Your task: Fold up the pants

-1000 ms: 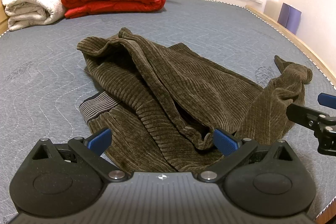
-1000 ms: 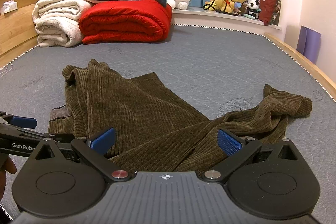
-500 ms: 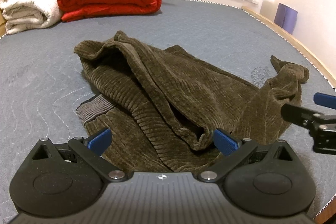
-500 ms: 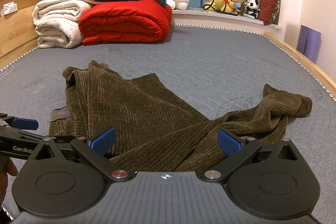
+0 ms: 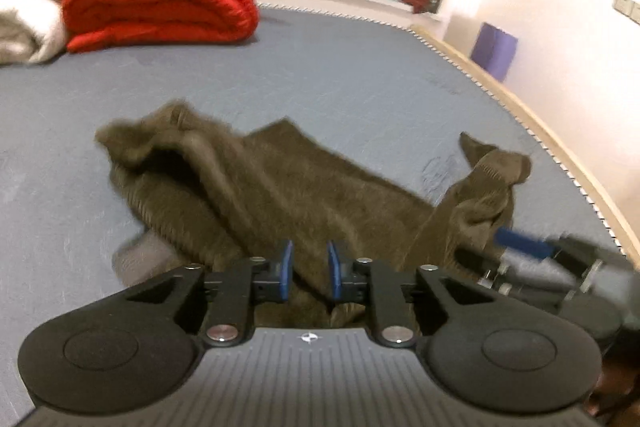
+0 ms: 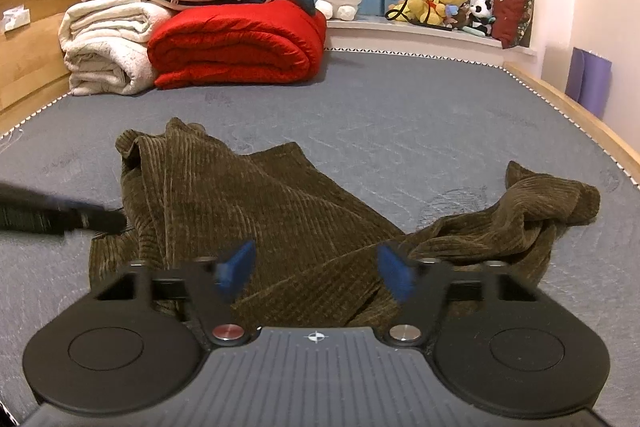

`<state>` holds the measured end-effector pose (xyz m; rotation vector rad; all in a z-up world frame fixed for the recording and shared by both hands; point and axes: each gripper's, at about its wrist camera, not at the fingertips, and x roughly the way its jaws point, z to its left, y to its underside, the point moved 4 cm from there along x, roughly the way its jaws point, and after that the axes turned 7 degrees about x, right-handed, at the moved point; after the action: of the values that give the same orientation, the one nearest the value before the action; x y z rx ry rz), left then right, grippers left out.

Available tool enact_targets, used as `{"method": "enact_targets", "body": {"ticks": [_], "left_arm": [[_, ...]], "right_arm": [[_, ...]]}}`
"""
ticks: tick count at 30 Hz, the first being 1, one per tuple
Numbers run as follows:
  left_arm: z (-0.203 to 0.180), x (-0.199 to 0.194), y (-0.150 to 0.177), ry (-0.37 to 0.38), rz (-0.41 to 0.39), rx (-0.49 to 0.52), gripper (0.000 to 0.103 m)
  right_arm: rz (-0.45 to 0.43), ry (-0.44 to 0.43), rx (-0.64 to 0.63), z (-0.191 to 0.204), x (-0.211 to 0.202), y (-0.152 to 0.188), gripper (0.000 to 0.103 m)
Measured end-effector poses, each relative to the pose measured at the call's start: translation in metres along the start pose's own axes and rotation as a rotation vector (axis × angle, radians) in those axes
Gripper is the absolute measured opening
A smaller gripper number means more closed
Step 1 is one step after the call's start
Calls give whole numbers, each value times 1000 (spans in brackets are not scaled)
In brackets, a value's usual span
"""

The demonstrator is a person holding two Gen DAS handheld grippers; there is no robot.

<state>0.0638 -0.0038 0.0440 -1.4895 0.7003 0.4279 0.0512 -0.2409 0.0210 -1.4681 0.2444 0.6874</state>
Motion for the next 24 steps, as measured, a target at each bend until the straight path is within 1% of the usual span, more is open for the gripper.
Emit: {"method": "enact_targets", "body": {"ticks": [1, 3, 5, 6, 7, 8, 9, 10, 11, 14, 17, 18, 19, 20, 22, 24], "left_arm": [[3, -2, -10, -2, -20, 19, 19], [14, -4, -23, -14, -61, 25, 19], [30, -2, -23, -4, -108, 15, 19], [39, 3, -20, -19, -106, 11, 19], [49, 12, -15, -49, -63, 2, 19], [59, 21, -12, -58, -16, -25, 19], [71, 28, -9, -41, 13, -75, 19], [82, 34, -8, -21, 30, -125, 19], [91, 39, -7, -30, 47, -153, 19], [111, 49, -5, -78, 78, -187, 19], [119, 50, -6, -78, 91, -216, 20], [119, 49, -7, -73, 89, -221, 20], [120, 50, -8, -72, 86, -224, 20], [122, 48, -9, -71, 82, -225, 21], [122, 47, -7, -74, 79, -221, 23], [123, 47, -4, -79, 83, -219, 23]], "right_arm": [[-1, -1, 2, 0, 1, 0, 54], [-7, 1, -3, 2, 3, 0, 52], [-10, 3, -7, 3, 4, 0, 49], [-9, 3, -6, 3, 5, 0, 47], [-10, 2, -4, 4, 5, 0, 45], [-11, 0, -3, 4, 6, 0, 44], [-12, -2, -5, 5, 7, 0, 44], [-12, -3, -10, 6, 8, 0, 43], [-11, -6, -17, 8, 9, 0, 43], [3, -29, -33, 14, 14, 1, 43], [27, -85, -68, 29, 21, 0, 43], [40, -115, -91, 37, 22, 0, 47], [57, -147, -122, 45, 25, 0, 56], [73, -172, -148, 54, 28, 0, 62], [119, -208, -189, 72, 36, -5, 78], [167, -220, -238, 89, 46, -9, 83]]}}
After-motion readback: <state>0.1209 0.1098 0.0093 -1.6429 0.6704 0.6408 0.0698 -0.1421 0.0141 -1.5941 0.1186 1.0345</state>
